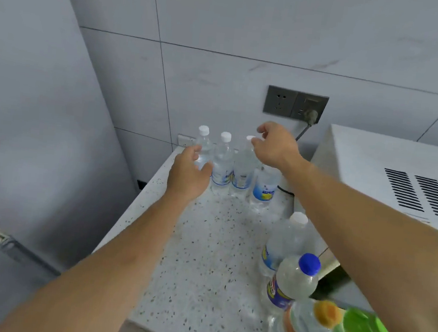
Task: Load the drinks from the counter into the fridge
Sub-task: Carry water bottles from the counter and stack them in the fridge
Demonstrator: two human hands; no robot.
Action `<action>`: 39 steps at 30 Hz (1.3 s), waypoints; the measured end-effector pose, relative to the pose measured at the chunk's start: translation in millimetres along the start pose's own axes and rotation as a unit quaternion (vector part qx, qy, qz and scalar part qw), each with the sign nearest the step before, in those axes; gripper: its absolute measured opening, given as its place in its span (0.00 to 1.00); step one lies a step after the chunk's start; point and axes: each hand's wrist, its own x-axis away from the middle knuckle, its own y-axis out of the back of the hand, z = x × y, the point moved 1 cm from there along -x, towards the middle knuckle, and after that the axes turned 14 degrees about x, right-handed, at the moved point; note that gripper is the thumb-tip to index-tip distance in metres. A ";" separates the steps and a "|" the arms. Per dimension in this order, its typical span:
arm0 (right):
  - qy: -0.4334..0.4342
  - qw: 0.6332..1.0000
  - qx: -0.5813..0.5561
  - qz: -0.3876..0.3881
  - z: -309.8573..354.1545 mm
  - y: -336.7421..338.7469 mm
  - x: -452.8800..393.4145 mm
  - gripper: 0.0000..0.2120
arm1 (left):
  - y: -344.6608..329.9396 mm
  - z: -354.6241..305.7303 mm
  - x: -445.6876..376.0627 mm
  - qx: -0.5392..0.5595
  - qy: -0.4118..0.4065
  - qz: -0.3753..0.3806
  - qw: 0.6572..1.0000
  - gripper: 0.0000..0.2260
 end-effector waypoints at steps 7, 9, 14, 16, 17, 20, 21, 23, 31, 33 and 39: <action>0.099 0.976 0.167 0.097 -10.7 -8.5 -55.4 0.26 | -42.0 -12.6 -66.6 -0.168 -0.056 0.050 0.983 0.27; 0.121 0.964 0.204 0.119 -9.4 -13.6 -63.9 0.28 | -50.9 -14.2 -80.8 -0.217 -0.083 0.075 0.970 0.27; 0.169 0.935 0.270 0.152 -8.1 -30.2 -72.0 0.29 | -65.8 -5.1 -96.2 -0.295 -0.111 0.152 0.937 0.23; 0.176 0.938 0.271 0.128 -7.9 -32.9 -70.9 0.26 | -67.9 -2.6 -95.6 -0.297 -0.129 0.154 0.934 0.21; 0.179 0.940 0.269 0.112 -7.3 -33.9 -69.6 0.23 | -68.3 -3.9 -94.9 -0.295 -0.141 0.149 0.933 0.21; 0.185 0.939 0.269 0.108 -5.1 -36.2 -60.3 0.16 | -65.5 -7.8 -92.0 -0.310 -0.137 0.156 0.928 0.17; 0.181 0.940 0.267 0.114 -5.0 -36.9 -55.9 0.15 | -62.8 -6.7 -89.1 -0.313 -0.123 0.163 0.928 0.16; 0.175 0.941 0.263 0.123 -4.3 -37.4 -45.4 0.14 | -55.3 0.2 -78.7 -0.299 -0.111 0.162 0.934 0.13; 0.151 0.947 0.244 0.143 9.1 -40.3 8.6 0.12 | -0.4 28.6 14.3 -0.140 -0.020 0.037 0.989 0.11; 0.144 0.955 0.220 0.138 16.7 -45.8 24.3 0.10 | 18.3 31.8 41.3 -0.093 0.002 -0.010 0.996 0.10; 0.086 0.978 0.118 0.150 39.0 -51.0 66.5 0.08 | 58.4 28.6 90.0 -0.046 0.012 -0.065 0.997 0.10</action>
